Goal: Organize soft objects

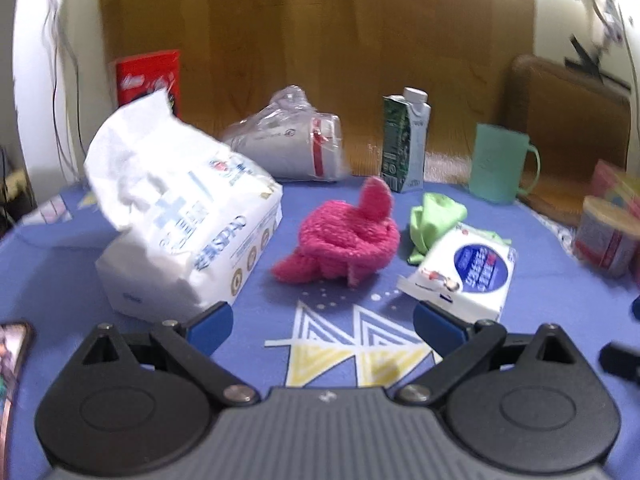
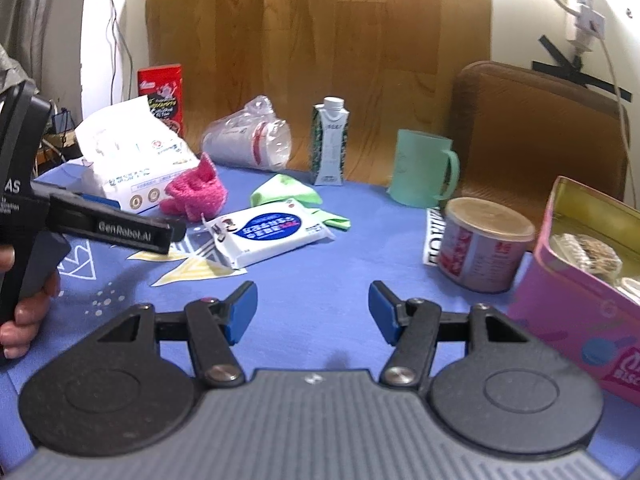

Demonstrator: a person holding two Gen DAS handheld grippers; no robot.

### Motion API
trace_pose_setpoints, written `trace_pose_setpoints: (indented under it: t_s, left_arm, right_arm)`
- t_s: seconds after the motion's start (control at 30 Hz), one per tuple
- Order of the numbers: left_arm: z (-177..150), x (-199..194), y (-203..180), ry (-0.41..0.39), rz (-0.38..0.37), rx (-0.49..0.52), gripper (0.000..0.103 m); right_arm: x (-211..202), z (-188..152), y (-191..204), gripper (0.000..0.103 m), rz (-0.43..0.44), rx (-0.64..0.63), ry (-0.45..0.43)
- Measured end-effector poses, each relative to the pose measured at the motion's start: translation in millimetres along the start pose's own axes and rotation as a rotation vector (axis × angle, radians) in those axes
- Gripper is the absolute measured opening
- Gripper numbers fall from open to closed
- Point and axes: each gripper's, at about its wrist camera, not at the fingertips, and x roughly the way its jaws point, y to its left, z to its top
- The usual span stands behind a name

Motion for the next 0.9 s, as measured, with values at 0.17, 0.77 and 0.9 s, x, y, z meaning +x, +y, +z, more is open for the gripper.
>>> trace_pose_setpoints:
  t_s: [0.17, 0.77, 0.9]
  left_arm:
    - [-3, -12, 17, -0.075, -0.058, -0.091, 0.100]
    - [-11, -39, 65, -0.267, -0.021, -0.379, 0.102]
    - [-12, -38, 66, -0.264, -0.022, -0.382, 0.102]
  right_arm:
    - [16, 13, 5, 0.064, 0.041, 0.000, 0.008]
    - [143, 71, 75, 0.064, 0.252, -0.197, 0.098]
    - [141, 70, 78, 0.035, 0.248, -0.188, 0.117]
